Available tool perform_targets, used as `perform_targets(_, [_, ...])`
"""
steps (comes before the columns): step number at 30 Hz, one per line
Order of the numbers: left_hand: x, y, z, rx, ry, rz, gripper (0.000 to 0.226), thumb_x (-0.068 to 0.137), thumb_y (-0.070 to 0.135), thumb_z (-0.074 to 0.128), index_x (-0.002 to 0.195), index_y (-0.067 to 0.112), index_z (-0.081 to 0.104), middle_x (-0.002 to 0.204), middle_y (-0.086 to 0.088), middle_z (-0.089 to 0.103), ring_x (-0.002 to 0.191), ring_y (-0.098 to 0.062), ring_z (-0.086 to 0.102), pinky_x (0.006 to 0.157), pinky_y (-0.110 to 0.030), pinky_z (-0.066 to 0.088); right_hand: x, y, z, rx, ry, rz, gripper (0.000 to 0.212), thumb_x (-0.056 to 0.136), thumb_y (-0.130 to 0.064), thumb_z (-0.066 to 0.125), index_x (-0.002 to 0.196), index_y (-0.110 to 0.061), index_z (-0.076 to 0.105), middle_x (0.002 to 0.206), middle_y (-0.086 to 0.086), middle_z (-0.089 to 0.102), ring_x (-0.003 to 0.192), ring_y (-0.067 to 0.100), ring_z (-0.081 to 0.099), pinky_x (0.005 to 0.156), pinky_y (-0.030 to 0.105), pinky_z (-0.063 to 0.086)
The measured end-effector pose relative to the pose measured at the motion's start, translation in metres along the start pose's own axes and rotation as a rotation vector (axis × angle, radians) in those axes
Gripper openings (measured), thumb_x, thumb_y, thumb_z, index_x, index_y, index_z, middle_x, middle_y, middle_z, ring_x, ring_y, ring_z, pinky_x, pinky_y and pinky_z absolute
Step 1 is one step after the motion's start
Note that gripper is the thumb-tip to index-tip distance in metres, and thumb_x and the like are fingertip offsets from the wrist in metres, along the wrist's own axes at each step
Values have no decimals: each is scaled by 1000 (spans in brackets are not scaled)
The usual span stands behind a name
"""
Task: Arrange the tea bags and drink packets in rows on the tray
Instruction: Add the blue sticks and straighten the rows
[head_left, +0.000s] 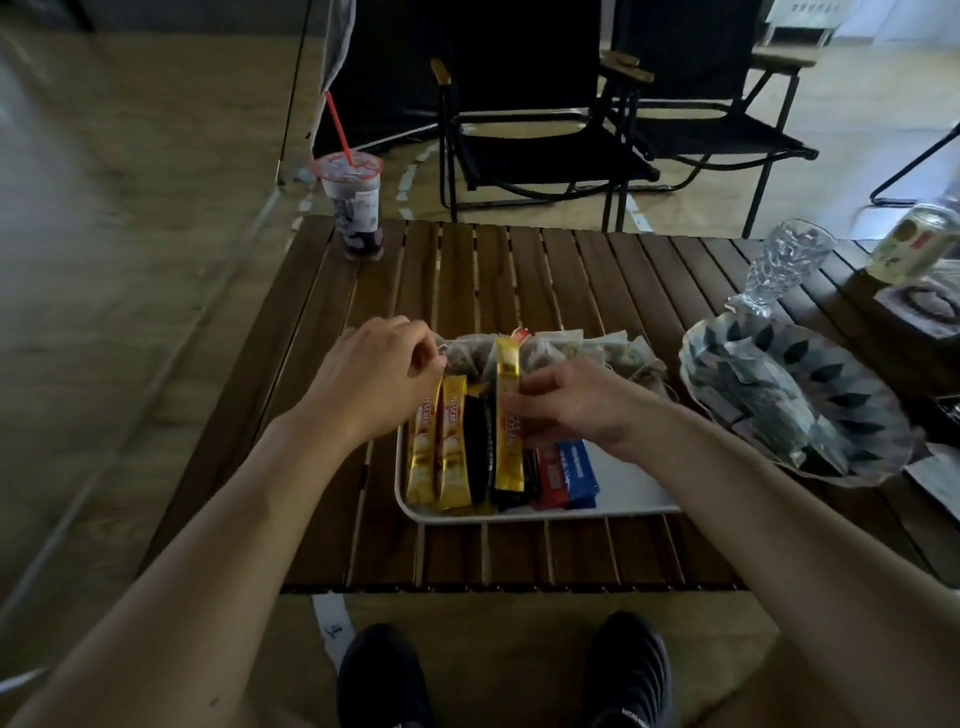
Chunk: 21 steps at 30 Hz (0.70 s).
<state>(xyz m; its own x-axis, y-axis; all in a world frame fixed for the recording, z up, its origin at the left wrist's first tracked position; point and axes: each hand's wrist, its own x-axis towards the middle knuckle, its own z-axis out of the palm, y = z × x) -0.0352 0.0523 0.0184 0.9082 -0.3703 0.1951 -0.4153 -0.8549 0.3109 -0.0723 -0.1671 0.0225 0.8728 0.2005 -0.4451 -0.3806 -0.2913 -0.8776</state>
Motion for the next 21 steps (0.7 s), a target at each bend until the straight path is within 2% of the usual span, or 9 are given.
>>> perform_targets(4, [-2,-7,-4,-23,14,-17,11,95,40,55,93,30,58,88,14,54,85,-7,52,74,-28,38,9,-10,30,-92,10,-3,9,88,-12,70,96,-9,70,99,11,74,84,15,72,68,22,60])
perform_targets(6, [-1,-8,-4,-28,22,-16,11,94,40,54,92,30,58,87,13,54,85,-7,51,74,-28,38,15,-12,41,-147,44,-16,6,86,-14,73,90,-11,70,89,9,75,74,11,72,67,24,61])
perform_targets(8, [0,-8,-4,-39,32,-5,10,95,39,55,91,30,56,86,13,54,84,-8,51,75,-28,39,22,-12,50,-232,104,-18,18,85,-16,76,98,-6,69,83,10,74,66,11,72,64,27,61])
perform_targets(11, [0,-8,-4,-56,38,2,9,95,37,55,89,31,54,86,14,52,84,-7,50,76,-28,39,29,-10,59,-304,150,-1,37,84,-22,77,115,-6,65,89,11,74,66,14,74,59,25,60])
perform_targets(17, [1,-8,-3,-54,19,-5,11,96,37,54,96,28,59,90,12,55,86,-7,49,81,-29,40,25,-9,67,-498,201,-112,16,88,-26,73,87,-13,63,68,6,73,57,12,72,56,25,61])
perform_targets(19, [1,-7,-3,-56,14,-8,11,96,38,54,96,28,58,91,11,55,86,-7,49,82,-29,41,26,-9,69,-599,237,-143,16,88,-28,72,84,-17,62,66,3,72,55,9,70,56,24,60])
perform_targets(21, [1,-6,-3,-59,15,-11,10,96,38,54,95,29,56,90,12,54,86,-6,49,82,-28,40,27,-8,70,-691,270,-189,14,88,-29,71,85,-17,63,66,0,70,57,8,69,63,27,62])
